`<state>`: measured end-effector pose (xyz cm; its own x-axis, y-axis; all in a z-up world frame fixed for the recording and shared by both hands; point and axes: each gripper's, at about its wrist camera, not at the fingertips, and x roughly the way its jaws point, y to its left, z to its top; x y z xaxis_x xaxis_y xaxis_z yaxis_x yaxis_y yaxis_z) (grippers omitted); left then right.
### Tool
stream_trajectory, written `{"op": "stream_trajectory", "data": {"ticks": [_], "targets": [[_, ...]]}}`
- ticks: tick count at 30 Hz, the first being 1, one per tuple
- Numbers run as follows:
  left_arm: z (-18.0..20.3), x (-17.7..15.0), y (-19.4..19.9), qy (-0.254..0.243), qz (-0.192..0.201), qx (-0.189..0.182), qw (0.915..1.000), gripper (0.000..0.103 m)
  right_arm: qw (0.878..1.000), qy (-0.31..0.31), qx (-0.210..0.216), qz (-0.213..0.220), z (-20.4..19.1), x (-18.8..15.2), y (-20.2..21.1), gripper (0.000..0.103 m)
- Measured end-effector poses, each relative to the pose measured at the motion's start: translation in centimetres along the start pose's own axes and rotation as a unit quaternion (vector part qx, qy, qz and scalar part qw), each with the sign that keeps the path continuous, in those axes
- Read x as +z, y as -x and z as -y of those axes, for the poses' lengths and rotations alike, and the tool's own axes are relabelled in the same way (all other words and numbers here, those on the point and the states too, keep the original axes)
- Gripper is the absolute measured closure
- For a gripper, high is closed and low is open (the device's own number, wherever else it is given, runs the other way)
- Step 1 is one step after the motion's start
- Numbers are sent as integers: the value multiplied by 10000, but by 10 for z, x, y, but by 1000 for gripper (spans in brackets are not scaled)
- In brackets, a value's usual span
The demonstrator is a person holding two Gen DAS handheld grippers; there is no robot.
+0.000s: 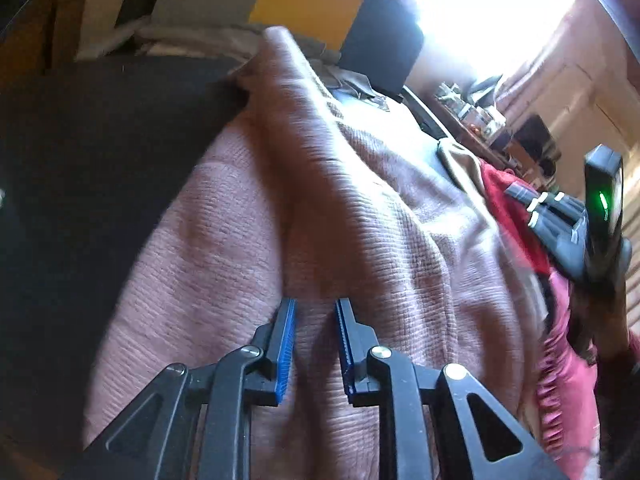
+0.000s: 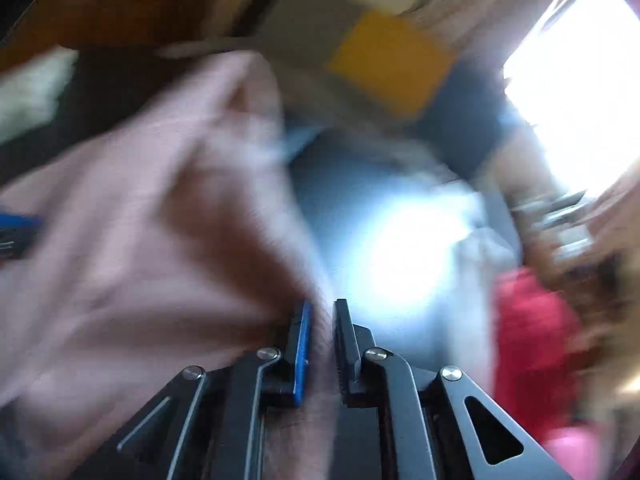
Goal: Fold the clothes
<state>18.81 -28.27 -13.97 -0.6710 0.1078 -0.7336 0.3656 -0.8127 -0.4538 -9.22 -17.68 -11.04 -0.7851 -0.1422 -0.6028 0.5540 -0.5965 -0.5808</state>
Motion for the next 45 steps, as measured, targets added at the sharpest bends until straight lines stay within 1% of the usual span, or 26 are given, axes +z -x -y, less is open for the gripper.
{"op": "stream_trajectory", "data": {"ticks": [3,4,6,8,9,10,12,14,16,18,19,22,23,24,25,26,27,28,31,33,35,37,39,41,43,45], "targets": [[1,4,3,233,60,-226,9995,84,9945,-803,-660,-92,84,11,-11,103],[1,2,4,250,47,-254,9994,84,9914,-1058,-765,-127,105,12,-14,102],[1,-3,5,283,22,-311,9991,83,9888,-1469,-99,-228,98,-11,-13,95],[5,-8,8,208,21,-339,9992,80,9801,-1872,566,-327,90,-34,-12,66],[7,-11,9,154,24,-348,9993,79,9735,-2069,898,-376,87,-46,-11,31],[9,-13,12,98,37,-368,9993,76,9654,-2263,1229,-424,83,-57,-11,12],[14,-15,12,-39,37,-430,9991,70,9445,-2640,1883,-518,75,-80,-9,11],[19,-13,6,-163,-90,-466,9987,61,9179,-3000,2526,-609,68,-104,-8,11],[24,-11,-2,-246,-167,-399,9988,60,8855,-3342,3153,-697,60,-127,-7,11],[29,-10,-11,-317,-228,-302,9988,59,8475,-3663,3761,-780,53,-150,-6,11],[32,-9,-15,-352,-258,-253,9987,58,8346,-3739,3966,-800,48,-158,-5,11],[40,-7,-27,-463,-327,-93,9984,55,8823,-3067,3514,-636,25,-140,1,12],[43,-6,-29,-505,-316,-18,9982,57,8964,-2837,3356,-580,17,-135,3,14],[46,-5,-32,-548,-304,56,9980,59,9096,-2603,3195,-523,10,-129,5,26],[47,-3,-34,-549,-291,105,9980,72,9219,-2367,3031,-466,2,-123,7,42],[46,-1,-34,-514,-276,132,9982,83,9333,-2129,2863,-408,-6,-117,9,49],[45,1,-34,-478,-261,160,9984,84,9437,-1888,2693,-350,-14,-112,11,72],[42,5,-31,-402,-213,145,9989,88,9532,-1646,2520,-291,-21,-106,12,78],[27,21,-9,-154,171,67,9997,91,9758,-910,1986,-114,-45,-88,18,82],[12,34,15,-1,452,32,9990,91,9862,-433,1601,-6,-56,-78,21,84],[-9,43,39,141,650,108,9977,91,9945,-140,1037,-1,-36,-74,15,84],[-30,40,48,228,615,432,9969,91,9991,18,419,-74,-4,-72,4,84],[-50,37,57,315,579,756,9950,91,9995,102,-178,-234,31,-72,-8,84],[-71,35,66,401,542,1079,9919,91,9973,70,-565,-460,63,-76,-20,84],[-91,32,75,487,505,1401,9876,92,9946,4,-620,-827,85,-81,-39,80],[-112,30,84,573,467,1722,9823,93,9920,-478,-381,-1101,108,-90,-47,77]]}}
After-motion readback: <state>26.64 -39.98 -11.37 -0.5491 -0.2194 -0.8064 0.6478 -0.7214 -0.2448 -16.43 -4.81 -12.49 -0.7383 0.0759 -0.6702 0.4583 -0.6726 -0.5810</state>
